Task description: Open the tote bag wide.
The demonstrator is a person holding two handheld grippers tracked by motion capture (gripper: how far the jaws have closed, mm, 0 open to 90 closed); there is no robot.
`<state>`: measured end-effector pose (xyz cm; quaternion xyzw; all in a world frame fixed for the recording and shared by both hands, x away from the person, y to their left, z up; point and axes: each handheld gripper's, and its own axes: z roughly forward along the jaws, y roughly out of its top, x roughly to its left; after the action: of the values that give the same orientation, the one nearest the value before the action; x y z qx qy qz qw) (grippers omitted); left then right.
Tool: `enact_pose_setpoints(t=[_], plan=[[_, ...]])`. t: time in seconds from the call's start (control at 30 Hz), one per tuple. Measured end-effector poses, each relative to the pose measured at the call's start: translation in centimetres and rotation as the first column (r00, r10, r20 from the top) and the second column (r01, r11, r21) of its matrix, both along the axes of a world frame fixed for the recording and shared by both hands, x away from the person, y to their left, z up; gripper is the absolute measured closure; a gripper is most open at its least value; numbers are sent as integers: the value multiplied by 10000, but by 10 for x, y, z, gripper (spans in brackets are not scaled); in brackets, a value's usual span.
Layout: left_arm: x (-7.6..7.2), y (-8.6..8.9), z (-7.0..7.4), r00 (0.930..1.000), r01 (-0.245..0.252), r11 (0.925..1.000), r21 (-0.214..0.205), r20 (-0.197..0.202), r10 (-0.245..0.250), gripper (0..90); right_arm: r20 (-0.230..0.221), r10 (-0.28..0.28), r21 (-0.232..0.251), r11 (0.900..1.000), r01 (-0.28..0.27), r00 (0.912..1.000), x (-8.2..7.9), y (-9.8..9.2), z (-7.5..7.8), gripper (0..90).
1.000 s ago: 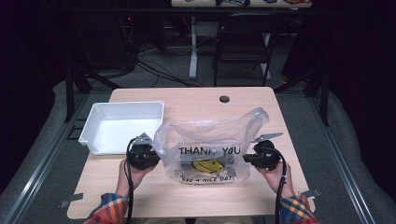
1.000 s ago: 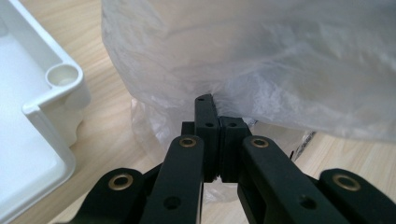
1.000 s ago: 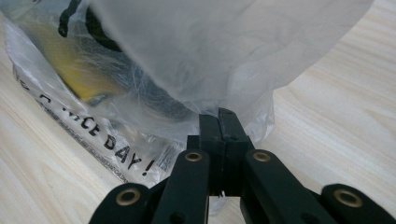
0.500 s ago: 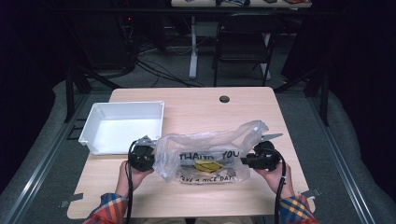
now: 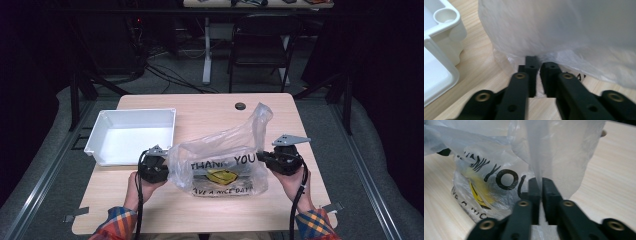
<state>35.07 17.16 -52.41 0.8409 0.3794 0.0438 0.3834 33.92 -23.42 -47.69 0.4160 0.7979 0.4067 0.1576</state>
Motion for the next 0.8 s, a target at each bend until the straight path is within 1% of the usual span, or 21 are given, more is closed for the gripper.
enact_pose_setpoints(t=[0.03, 0.07, 0.1, 0.13, 0.17, 0.2, 0.23, 0.27, 0.3, 0.33, 0.37, 0.47, 0.53, 0.57, 0.6, 0.63, 0.67, 0.7, 0.73, 0.77, 0.8], plan=[[-1, 0, 1, 9999, -78, 10000, 7, 98, 78, 738, -99, -13, 167, 9999, 15, 10000, 2, -1, -3, 900], [-4, 1, 5, 9995, -130, 9999, 20, 285, 130, 693, -231, 15, -47, 10000, -16, 9997, 3, -2, -3, 900], [-7, 2, 9, 9987, -184, 9998, -16, 482, 184, 645, -318, -9, 210, 9998, 16, 9995, 4, -2, -5, 900], [-12, 3, 13, 9966, -344, 9994, 80, 747, 337, 522, -313, -39, 291, 9996, 48, 9995, 4, -2, -5, 900], [-16, 4, 16, 9954, -391, 9992, 81, 875, 383, 486, -291, -66, 282, 9996, 74, 9996, 3, -2, -5, 900], [-22, 6, 21, 9911, -498, 9988, -22, 1237, 497, 486, -291, -66, 282, 9996, 74, 9996, 3, -2, -5, 900], [-28, 8, 27, 9882, -501, 9987, 11, 1448, 494, 441, -270, -89, 338, 9994, 98, 9996, 3, -3, -4, 900], [-33, 8, 31, 9824, -539, 9985, 31, 1790, 524, 415, -277, -112, 378, 9992, 122, 9996, 3, -2, -4, 900], [-39, 8, 36, 9769, -604, 9982, -54, 2052, 602, 402, -291, -150, 368, 9992, 161, 9995, 3, -3, -4, 900], [-44, 8, 41, 9714, -588, 9983, -16, 2305, 576, 382, -318, -134, 463, 9988, 149, 9994, 3, -3, -5, 900], [-48, 7, 44, 9688, -568, 9984, 45, 2417, 541, 369, -309, -237, 381, 9990, 249, 9992, 2, -3, -4, 900], [-61, 4, 48, 9603, -454, 9989, 70, 2757, 417, 351, -337, -252, 462, 9986, 267, 9991, 2, -2, -3, 900], [-64, 4, 50, 9538, -521, 9986, -102, 2958, 528, 329, -276, -227, 428, 9988, 239, 9994, 2, -1, -3, 900], [-65, 3, 51, 9496, -530, 9984, -184, 3084, 561, 333, -329, -199, 390, 9990, 212, 9993, 3, 0, -4, 900], [-65, 3, 52, 9477, -518, 9982, -292, 3137, 584, 361, -336, -258, 364, 9990, 270, 9991, 4, 0, -5, 900], [-66, 3, 53, 9420, -524, 9976, -446, 3294, 642, 361, -336, -258, 364, 9990, 270, 9991, 4, 0, -5, 900], [-67, 3, 54, 9335, -558, 9969, -553, 3513, 718, 409, -342, -228, 380, 9990, 241, 9992, 4, 0, -5, 900], [-67, 2, 56, 9279, -569, 9967, -572, 3655, 740, 463, -311, -273, 346, 9990, 284, 9991, 4, 0, -5, 900], [-66, 1, 56, 9186, -627, 9955, -713, 3858, 854, 541, -307, -276, 382, 9989, 288, 9991, 4, 0, -5, 900], [-63, 1, 56, 9202, -517, 9955, -789, 3835, 782, 645, -353, -281, 355, 9989, 294, 9990, 5, 0, -5, 900], [-61, 0, 55, 9208, -513, 9954, -809, 3821, 785, 704, -409, -262, 384, 9989, 278, 9988, 5, 0, -6, 900]])
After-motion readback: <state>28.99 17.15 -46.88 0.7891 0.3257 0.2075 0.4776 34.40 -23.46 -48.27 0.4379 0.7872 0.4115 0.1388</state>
